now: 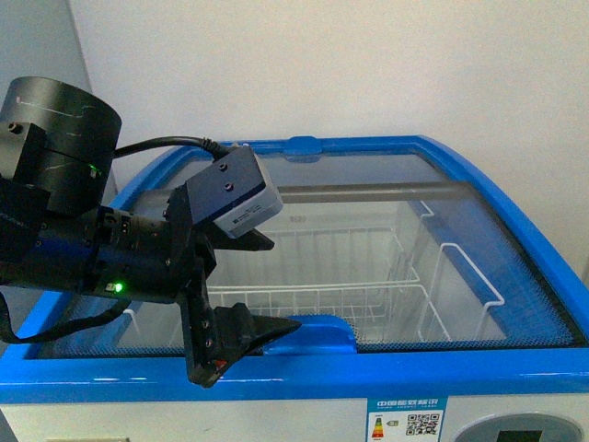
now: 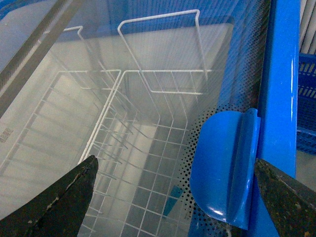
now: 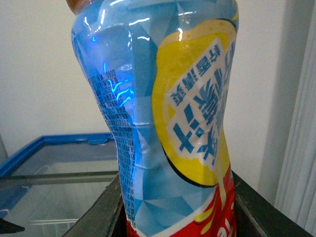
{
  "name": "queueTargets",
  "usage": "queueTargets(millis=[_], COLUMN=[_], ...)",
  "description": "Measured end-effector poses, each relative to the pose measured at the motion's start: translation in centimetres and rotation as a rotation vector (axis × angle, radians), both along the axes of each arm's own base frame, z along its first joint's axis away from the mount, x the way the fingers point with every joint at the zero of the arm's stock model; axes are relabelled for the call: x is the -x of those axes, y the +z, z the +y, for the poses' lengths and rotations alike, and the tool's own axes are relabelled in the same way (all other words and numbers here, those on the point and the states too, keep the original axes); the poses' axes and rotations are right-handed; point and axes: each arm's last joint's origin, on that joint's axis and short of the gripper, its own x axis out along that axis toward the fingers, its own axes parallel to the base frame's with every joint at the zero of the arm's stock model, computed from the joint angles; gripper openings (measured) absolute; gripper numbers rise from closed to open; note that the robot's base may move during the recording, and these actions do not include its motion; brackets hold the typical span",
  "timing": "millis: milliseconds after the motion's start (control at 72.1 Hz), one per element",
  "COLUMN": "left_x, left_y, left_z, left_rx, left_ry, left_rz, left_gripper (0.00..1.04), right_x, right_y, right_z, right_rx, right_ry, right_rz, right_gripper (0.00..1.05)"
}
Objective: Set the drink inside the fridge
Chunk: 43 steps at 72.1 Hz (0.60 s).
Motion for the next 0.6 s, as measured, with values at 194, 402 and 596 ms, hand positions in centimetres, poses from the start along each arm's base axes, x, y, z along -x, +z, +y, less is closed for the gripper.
queueTargets(millis=[194, 402, 596], left_x=[-0.8, -1.7, -3.8], left_y=[-1.1, -1.6, -1.1], left_z=[-0.3, -0.8, -1.9], left_rx=[-0.027, -0.041, -0.022], left_ry=[0.003, 0.005, 0.023], left_rz=[0.0, -0.005, -0.073], left_gripper=[0.97, 0.97, 0.97], right_x=[0.0, 0.0, 0.0], right_y=[0.0, 0.0, 0.0], right_z=[0.0, 0.0, 0.0], right_rx=[0.0, 0.0, 0.0], right_ry=[0.0, 0.0, 0.001], right_rz=[0.0, 0.0, 0.0], right_gripper=[0.4, 0.4, 0.4])
